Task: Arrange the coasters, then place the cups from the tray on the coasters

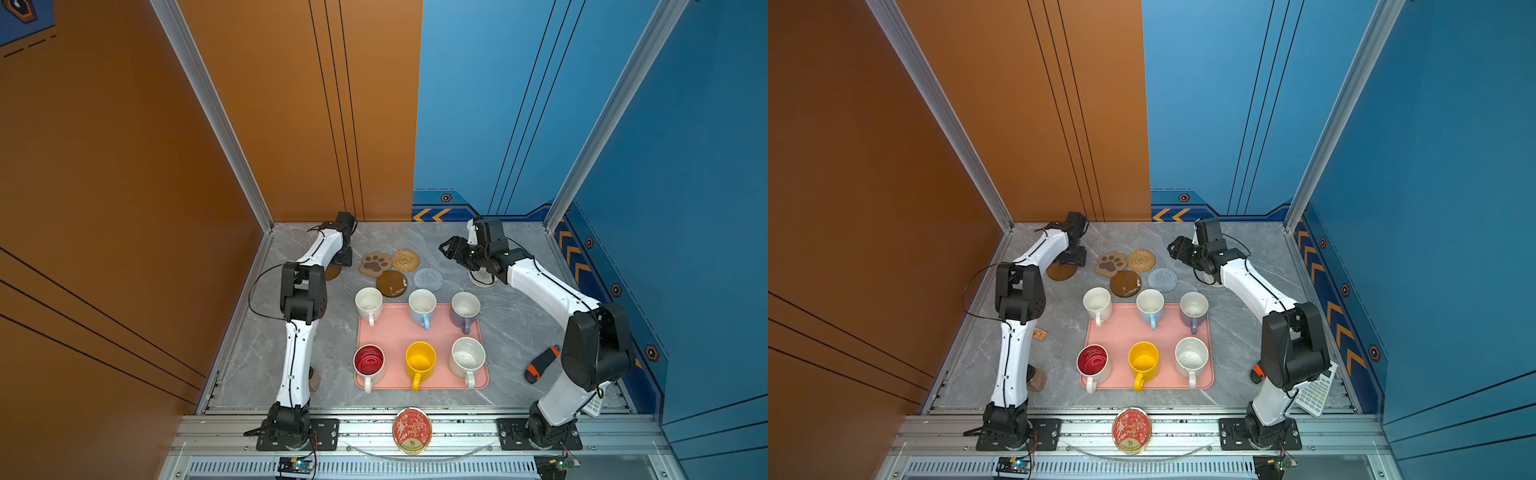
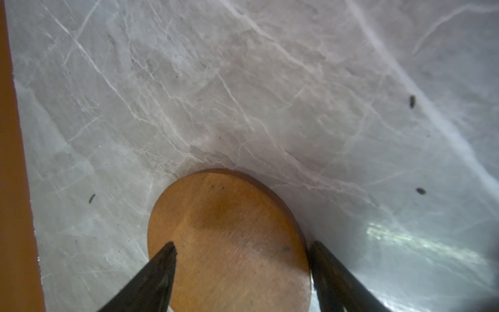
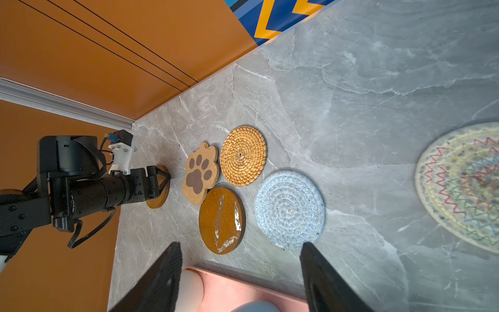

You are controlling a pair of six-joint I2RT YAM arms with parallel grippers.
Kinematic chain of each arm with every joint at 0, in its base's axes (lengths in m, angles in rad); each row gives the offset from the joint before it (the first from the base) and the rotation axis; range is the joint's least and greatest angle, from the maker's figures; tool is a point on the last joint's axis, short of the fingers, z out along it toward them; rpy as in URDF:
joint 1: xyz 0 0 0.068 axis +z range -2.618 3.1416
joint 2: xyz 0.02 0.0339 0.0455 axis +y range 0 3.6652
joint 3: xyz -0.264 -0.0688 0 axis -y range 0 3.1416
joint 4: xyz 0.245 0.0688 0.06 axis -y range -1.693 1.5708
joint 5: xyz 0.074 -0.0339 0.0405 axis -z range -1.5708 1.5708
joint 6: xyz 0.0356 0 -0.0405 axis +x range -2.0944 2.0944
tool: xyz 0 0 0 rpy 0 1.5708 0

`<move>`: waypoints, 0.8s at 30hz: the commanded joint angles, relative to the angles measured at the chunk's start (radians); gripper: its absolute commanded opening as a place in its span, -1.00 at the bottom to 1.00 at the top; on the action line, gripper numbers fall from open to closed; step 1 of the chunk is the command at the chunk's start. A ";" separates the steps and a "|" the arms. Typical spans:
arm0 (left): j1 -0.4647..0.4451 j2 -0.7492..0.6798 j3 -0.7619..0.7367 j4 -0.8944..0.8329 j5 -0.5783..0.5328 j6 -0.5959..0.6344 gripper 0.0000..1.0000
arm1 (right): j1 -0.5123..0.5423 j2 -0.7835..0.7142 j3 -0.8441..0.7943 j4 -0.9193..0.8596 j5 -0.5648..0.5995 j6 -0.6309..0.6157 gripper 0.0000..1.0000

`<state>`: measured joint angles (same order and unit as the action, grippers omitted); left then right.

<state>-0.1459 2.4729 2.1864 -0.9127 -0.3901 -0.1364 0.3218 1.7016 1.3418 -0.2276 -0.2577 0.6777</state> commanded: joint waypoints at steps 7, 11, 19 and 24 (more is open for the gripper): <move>-0.108 -0.056 0.137 -0.038 0.051 0.014 0.59 | 0.014 -0.005 0.029 -0.021 0.014 -0.022 0.37; -0.174 -0.055 0.166 -0.037 0.105 0.014 0.60 | 0.014 -0.010 0.023 -0.021 0.012 -0.025 0.37; -0.259 0.001 0.216 -0.038 0.126 0.008 0.62 | 0.007 -0.019 0.009 -0.017 0.011 -0.030 0.37; -0.274 0.061 0.273 -0.038 0.120 -0.022 0.62 | 0.006 -0.016 0.007 -0.010 0.005 -0.028 0.37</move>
<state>-0.4248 2.4840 2.4168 -0.9337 -0.2829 -0.1333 0.3290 1.7016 1.3422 -0.2276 -0.2581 0.6697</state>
